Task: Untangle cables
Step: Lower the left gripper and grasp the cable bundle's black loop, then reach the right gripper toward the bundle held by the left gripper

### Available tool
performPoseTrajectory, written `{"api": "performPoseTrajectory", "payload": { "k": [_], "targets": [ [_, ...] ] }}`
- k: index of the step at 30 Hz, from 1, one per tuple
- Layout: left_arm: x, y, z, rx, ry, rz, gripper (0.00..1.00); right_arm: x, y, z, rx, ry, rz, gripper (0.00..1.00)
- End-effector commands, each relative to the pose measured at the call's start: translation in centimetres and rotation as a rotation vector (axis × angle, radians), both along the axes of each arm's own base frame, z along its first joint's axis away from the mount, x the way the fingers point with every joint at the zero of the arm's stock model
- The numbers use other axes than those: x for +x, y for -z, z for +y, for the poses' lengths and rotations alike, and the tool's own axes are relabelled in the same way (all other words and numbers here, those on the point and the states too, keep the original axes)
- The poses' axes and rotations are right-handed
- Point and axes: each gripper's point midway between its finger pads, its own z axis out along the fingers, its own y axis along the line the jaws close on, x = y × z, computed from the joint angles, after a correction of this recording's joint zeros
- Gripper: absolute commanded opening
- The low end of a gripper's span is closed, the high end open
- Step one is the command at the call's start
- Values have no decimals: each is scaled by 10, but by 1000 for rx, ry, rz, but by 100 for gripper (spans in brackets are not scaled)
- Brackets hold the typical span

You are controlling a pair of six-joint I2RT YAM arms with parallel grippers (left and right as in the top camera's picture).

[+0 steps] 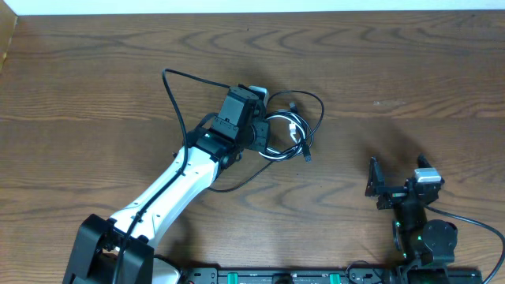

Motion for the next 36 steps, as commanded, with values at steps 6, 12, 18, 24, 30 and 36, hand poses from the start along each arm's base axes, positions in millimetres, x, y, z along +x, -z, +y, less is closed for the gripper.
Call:
{"api": "performPoseTrajectory", "payload": {
  "k": [6,12,18,24,30,36],
  "targets": [
    [1,-2,4,24,17,-25,7,-9,-4,40,415,-206,77,99],
    [1,-2,4,24,18,-25,8,-11,-16,47,635,-242,92,99],
    [1,-2,4,24,17,-24,8,-13,-35,49,537,-282,3,99],
    [0,-1,4,26,17,-21,8,-15,-50,49,533,-269,51,99],
    [0,-1,4,26,18,-21,8,-11,-56,56,518,-265,240,99],
    [0,-1,4,26,17,-21,8,-3,-68,86,562,-412,444,99]
  ]
}}
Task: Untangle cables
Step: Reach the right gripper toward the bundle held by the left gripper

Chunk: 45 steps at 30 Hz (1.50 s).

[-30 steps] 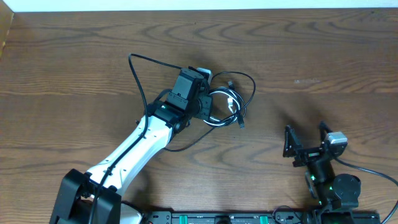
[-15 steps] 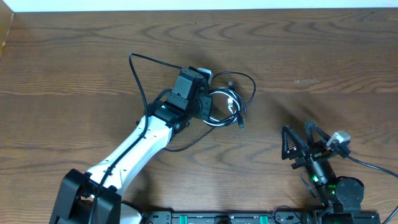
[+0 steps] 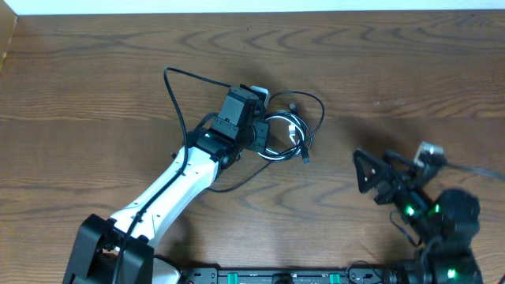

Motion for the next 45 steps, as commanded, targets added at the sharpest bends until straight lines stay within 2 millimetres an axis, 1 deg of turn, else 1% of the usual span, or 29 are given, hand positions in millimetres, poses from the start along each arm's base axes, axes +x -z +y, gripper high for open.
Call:
{"api": "performPoseTrajectory", "payload": {
  "k": [1,4,8,10,11,15,19,20,21,22,24,27,30,32,34,37,41,42,44,45],
  "targets": [
    [0,-2,3,6,-4,-10,8,-2,-17,32,54,-214,29,99],
    [0,-2,3,6,-4,-10,8,1,-29,51,98,-354,-3,99],
    [0,-2,3,6,-4,-10,8,19,-23,53,110,-358,9,99],
    [0,-2,3,6,-4,-10,8,24,-20,56,107,-371,5,99],
    [0,-2,3,6,-4,-10,8,26,-16,60,109,-381,19,98],
    [0,-2,3,6,-4,-10,8,28,6,77,115,-424,107,81],
    [0,-2,3,6,-4,-10,8,31,31,93,113,-405,211,77],
    [0,-2,3,6,-4,-10,8,31,34,98,107,-413,214,77],
    [0,-2,3,7,-4,-9,8,32,37,108,92,-426,206,75],
    [0,-1,4,8,-4,-7,8,34,40,111,79,-417,204,75],
    [-1,-1,4,9,-4,-4,8,41,48,112,49,-367,211,75],
    [-2,0,3,5,1,1,8,48,54,115,24,-337,204,72],
    [-4,1,3,6,4,11,8,52,58,120,18,-337,196,66],
    [-7,0,-2,-16,24,23,8,55,62,122,16,-337,200,63],
    [-9,0,-5,-34,40,32,8,57,65,123,18,-336,204,58],
    [-11,0,-7,-44,50,39,8,59,66,123,33,-329,216,47],
    [-11,0,-7,-44,50,39,8,57,64,126,60,-340,225,29],
    [-11,0,-7,-44,50,39,7,55,61,129,70,-362,220,20],
    [-12,0,-7,-43,50,41,8,50,56,135,89,-406,209,9],
    [-12,0,-7,-43,50,41,8,47,52,138,108,-434,206,5]
  ]
}}
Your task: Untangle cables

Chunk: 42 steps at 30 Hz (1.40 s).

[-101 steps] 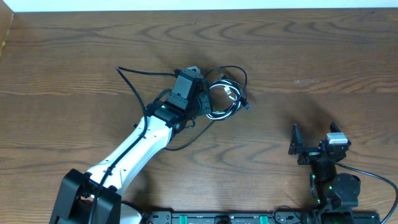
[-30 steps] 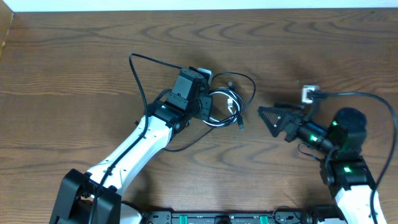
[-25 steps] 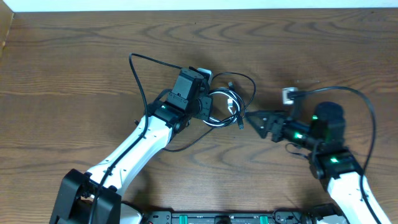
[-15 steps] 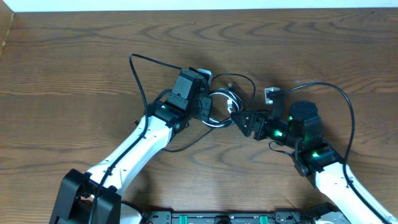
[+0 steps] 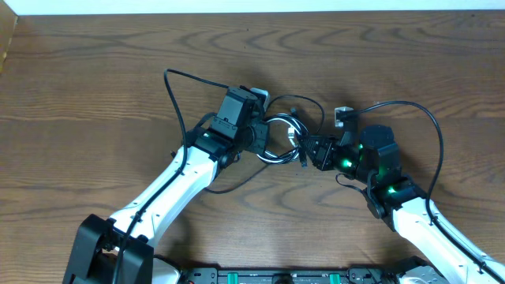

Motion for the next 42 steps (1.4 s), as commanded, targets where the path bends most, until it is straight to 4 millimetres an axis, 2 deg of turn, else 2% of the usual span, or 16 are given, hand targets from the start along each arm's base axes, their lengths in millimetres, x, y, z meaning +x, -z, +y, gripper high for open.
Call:
{"api": "performPoseTrajectory", "payload": {
  "k": [1,8,13,22,27,31,34,39,42],
  "targets": [
    [-5,-2,-4,-21,27,5,8,-11,-21,19,81,-119,-22,1],
    [-5,-2,-4,-12,40,-1,8,-23,-59,30,199,-279,-142,1],
    [-6,3,0,13,31,3,8,-22,-86,19,266,-332,-233,1],
    [-4,14,32,166,-66,-1,8,9,-89,-32,260,-187,-255,1],
    [-6,19,48,246,-105,9,8,30,-92,-77,271,-45,-250,1],
    [-2,19,68,342,-166,-17,8,37,-101,-113,280,26,-284,1],
    [3,17,81,397,-212,-46,8,41,-100,-137,276,84,-282,1],
    [7,13,88,432,-243,-74,8,44,-93,-155,214,123,-317,2],
    [8,13,87,427,-243,-77,8,48,-80,-162,158,165,-310,3]
  ]
}}
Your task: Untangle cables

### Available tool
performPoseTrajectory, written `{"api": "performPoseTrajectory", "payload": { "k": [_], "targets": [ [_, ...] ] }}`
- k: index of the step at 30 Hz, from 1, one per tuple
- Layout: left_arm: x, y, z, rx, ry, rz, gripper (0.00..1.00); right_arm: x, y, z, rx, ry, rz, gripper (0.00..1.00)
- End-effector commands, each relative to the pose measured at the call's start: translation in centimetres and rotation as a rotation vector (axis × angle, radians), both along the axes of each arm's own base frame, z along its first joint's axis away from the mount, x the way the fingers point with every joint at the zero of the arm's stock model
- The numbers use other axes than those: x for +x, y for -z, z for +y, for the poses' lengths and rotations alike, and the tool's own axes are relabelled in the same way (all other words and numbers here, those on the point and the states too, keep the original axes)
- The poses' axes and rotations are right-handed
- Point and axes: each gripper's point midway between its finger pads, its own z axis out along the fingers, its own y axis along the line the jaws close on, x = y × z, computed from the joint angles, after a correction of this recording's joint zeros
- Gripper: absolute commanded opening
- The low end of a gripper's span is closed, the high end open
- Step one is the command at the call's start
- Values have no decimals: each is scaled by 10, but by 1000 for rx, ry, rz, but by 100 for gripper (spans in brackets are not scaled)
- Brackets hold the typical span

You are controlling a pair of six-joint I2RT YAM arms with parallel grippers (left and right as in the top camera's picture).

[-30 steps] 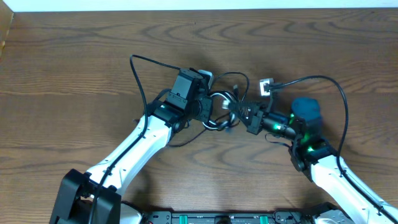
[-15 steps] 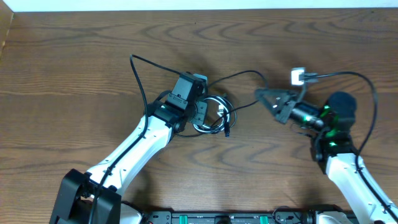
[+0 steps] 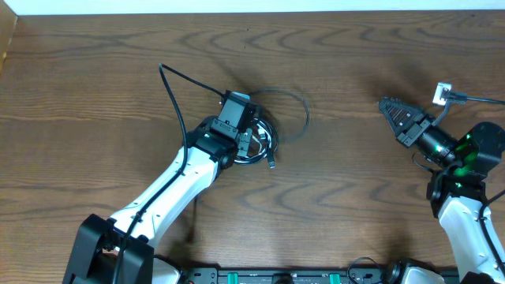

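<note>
A tangle of cables [image 3: 264,142] lies left of the table's middle: a white cable coiled in loops, with a thin black cable [image 3: 304,110] arcing out to the right and another black strand [image 3: 172,91] running up to the far left. My left gripper [image 3: 241,126] sits on the tangle's left side, pointing down. Its fingers are hidden under the wrist. Far off at the right, my right gripper [image 3: 388,105] hangs above bare wood, its fingers together in a point with nothing between them.
The wooden table [image 3: 355,47] spreads around the tangle. A pale wall strip [image 3: 252,6] bounds the far edge. The arm bases and a black rail [image 3: 276,276] line the near edge.
My right gripper was at the tangle's right side and is now far to the right, raised and empty. The tangle and my left gripper sit slightly further left, and the black loop has spread out.
My left gripper stayed on the tangle throughout. My right arm was first folded at the near right, then lifted, then reached the tangle's right edge. Now it is back at the right, and the tangle has shifted left with its loops looser.
</note>
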Motion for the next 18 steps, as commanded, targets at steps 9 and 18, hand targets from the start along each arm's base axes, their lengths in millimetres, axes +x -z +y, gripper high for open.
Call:
{"api": "performPoseTrajectory", "payload": {
  "k": [9,18],
  "targets": [
    [-1,-2,-23,-165,2,12,8,-17,47,33,-8,-89,229,30],
    [0,-3,-25,-189,-15,11,8,-53,92,104,-95,-220,451,50]
  ]
}}
